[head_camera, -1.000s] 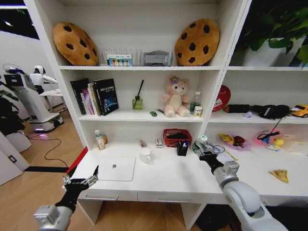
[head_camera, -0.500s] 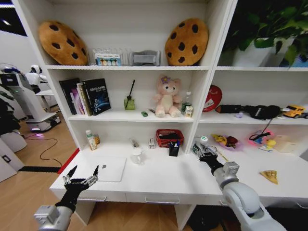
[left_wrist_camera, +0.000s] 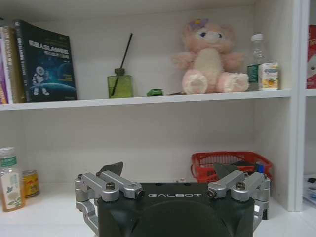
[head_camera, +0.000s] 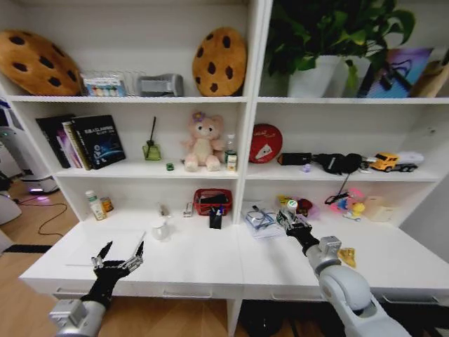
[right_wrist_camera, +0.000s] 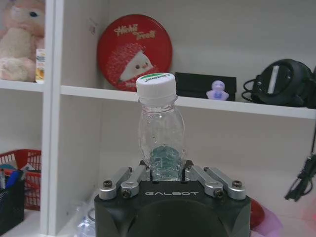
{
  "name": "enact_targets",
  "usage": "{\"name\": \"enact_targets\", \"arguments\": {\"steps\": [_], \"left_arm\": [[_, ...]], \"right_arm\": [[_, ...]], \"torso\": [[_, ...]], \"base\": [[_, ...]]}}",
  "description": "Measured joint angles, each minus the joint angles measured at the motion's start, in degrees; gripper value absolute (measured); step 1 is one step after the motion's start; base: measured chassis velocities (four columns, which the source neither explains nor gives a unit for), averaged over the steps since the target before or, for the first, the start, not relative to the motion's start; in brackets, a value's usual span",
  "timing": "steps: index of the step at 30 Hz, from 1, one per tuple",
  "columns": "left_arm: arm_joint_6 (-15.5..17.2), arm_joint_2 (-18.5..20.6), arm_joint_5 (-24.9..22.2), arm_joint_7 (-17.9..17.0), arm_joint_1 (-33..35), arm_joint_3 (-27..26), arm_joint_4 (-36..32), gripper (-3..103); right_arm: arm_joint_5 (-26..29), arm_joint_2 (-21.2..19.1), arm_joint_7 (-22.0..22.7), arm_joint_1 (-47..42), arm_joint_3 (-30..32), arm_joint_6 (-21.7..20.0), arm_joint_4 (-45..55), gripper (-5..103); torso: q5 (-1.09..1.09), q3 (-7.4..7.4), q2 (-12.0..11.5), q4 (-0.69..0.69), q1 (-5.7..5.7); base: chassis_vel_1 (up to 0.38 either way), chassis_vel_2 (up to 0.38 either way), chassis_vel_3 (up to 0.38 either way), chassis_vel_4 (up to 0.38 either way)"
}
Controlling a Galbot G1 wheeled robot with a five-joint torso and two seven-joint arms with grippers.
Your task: Organize the objects on the table.
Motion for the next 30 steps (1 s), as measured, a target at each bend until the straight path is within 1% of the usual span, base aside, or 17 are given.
{"name": "enact_targets", "arguments": {"steps": [1, 2, 3, 4, 5, 6, 7, 8, 10, 13, 17, 19, 30], "left_arm": [[0.0, 0.0, 0.0, 0.0, 0.0, 0.0, 0.0, 100], [0.0, 0.0, 0.0, 0.0, 0.0, 0.0, 0.0, 100], [0.0, 0.0, 0.0, 0.0, 0.0, 0.0, 0.0, 100], [0.0, 0.0, 0.0, 0.0, 0.0, 0.0, 0.0, 100], [0.0, 0.0, 0.0, 0.0, 0.0, 0.0, 0.0, 100], [0.0, 0.0, 0.0, 0.0, 0.0, 0.0, 0.0, 100], [0.0, 0.0, 0.0, 0.0, 0.0, 0.0, 0.0, 100], [0.0, 0.0, 0.0, 0.0, 0.0, 0.0, 0.0, 100], [0.0, 0.0, 0.0, 0.0, 0.0, 0.0, 0.0, 100], [0.0, 0.0, 0.0, 0.0, 0.0, 0.0, 0.0, 100], [0.0, 0.0, 0.0, 0.0, 0.0, 0.0, 0.0, 100], [0.0, 0.0, 0.0, 0.0, 0.0, 0.0, 0.0, 100], [0.0, 0.0, 0.0, 0.0, 0.0, 0.0, 0.0, 100]], "right_arm": [[-0.3, -0.2, 0.0, 0.1, -0.5, 0.0, 0.1, 25], [-0.3, -0.2, 0.0, 0.1, -0.5, 0.0, 0.1, 25], [-0.6, -0.3, 0.3, 0.1, -1.3, 0.0, 0.4, 25], [-1.1, -0.3, 0.6, 0.2, -1.7, 0.0, 0.6, 25], [-1.8, -0.3, 1.0, 0.3, -2.3, 0.0, 0.8, 25], [-1.8, -0.3, 1.0, 0.3, -2.3, 0.0, 0.8, 25], [-2.3, -0.2, 1.1, 0.4, -2.6, -0.1, 0.7, 25], [-2.7, -0.2, 1.2, 0.7, -2.8, -0.3, 0.7, 25], [-2.7, -0.2, 1.4, 0.9, -2.9, -0.4, 0.6, 25], [-2.7, -0.3, 1.8, 1.0, -3.0, -0.6, 0.7, 25], [-2.6, -0.4, 2.5, 0.4, -2.9, -1.0, 1.7, 25], [-2.4, -0.4, 3.4, -0.8, -2.6, -1.9, 3.1, 25], [-2.8, 0.2, 3.8, -2.1, -2.1, -2.4, 4.0, 25]], "torso": [[0.10, 0.04, 0.0, -0.01, 0.05], [0.10, 0.04, 0.0, -0.01, 0.05], [0.06, 0.02, 0.0, -0.01, 0.04], [-0.05, 0.02, 0.0, 0.01, 0.02], [0.01, 0.02, 0.0, 0.00, 0.02], [0.01, 0.02, 0.0, 0.00, 0.02], [0.11, 0.03, 0.0, -0.01, 0.03], [0.00, 0.02, 0.0, 0.03, 0.02], [-0.04, 0.01, 0.0, 0.03, 0.00], [0.00, 0.02, 0.0, 0.02, 0.01], [-0.03, 0.01, 0.0, 0.01, 0.01], [0.00, 0.01, 0.0, 0.00, 0.02], [0.01, 0.02, 0.0, 0.01, 0.04]], "base": [[-0.260, -0.329, 0.310, 0.201], [-0.260, -0.329, 0.310, 0.201], [-0.199, -0.249, 0.248, 0.201], [-0.199, -0.249, 0.180, 0.173], [-0.099, -0.141, 0.180, 0.077], [-0.099, -0.141, 0.180, 0.077], [0.052, -0.074, 0.071, 0.077], [0.052, -0.023, 0.034, -0.048], [0.026, -0.012, 0.017, -0.024], [0.096, 0.052, -0.050, -0.054], [0.057, 0.059, -0.056, -0.059], [0.000, 0.000, 0.000, 0.000], [0.006, -0.010, -0.012, 0.010]]}}
